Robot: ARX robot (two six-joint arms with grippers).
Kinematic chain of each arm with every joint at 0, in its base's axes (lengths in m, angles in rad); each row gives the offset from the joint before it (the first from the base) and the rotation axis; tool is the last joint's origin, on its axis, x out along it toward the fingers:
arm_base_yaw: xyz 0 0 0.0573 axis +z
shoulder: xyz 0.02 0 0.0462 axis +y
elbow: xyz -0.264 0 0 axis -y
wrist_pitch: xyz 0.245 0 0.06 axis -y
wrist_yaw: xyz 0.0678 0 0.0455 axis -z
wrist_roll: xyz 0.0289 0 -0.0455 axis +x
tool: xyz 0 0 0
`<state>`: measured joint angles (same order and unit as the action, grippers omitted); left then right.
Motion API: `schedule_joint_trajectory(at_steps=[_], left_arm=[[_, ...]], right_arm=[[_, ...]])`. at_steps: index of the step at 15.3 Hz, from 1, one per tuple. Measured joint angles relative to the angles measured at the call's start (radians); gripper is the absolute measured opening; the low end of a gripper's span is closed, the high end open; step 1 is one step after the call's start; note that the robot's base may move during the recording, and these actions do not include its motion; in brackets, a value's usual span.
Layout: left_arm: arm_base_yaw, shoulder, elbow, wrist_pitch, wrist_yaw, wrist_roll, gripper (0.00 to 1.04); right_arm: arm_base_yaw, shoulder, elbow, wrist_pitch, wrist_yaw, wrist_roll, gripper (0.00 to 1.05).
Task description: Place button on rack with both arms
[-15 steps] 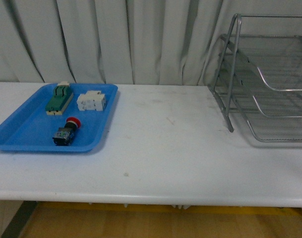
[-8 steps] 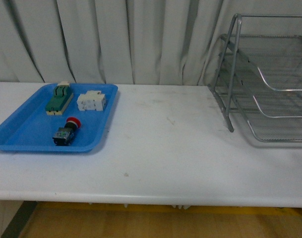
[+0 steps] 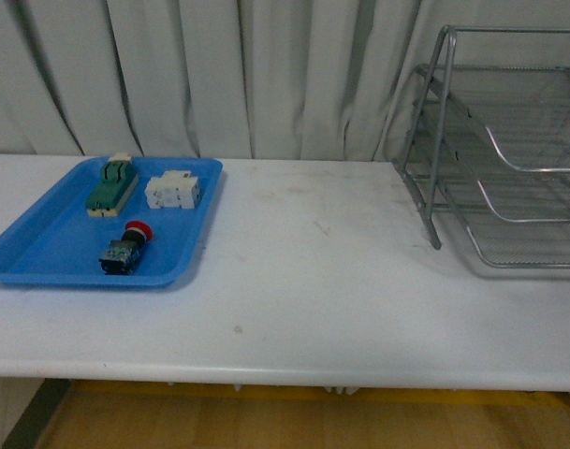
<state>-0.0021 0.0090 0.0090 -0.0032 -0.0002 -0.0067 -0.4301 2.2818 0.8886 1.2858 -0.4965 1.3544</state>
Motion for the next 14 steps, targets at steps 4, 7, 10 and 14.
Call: schedule_joint_trajectory(at_steps=[4,7,10,14], left_arm=[[0.000,0.000,0.000,0.000,0.000,0.000,0.98],[0.000,0.000,0.000,0.000,0.000,0.000,0.98],[0.000,0.000,0.000,0.000,0.000,0.000,0.98],[0.000,0.000,0.000,0.000,0.000,0.000,0.98]], right_arm=[[0.064,0.054,0.030,0.001,0.020,-0.046,0.98],[0.078,0.100,0.097,-0.001,0.030,-0.055,0.98],[0.092,0.113,0.158,-0.019,0.035,-0.058,0.76],[0.118,0.148,0.174,-0.004,0.014,-0.034,0.18]])
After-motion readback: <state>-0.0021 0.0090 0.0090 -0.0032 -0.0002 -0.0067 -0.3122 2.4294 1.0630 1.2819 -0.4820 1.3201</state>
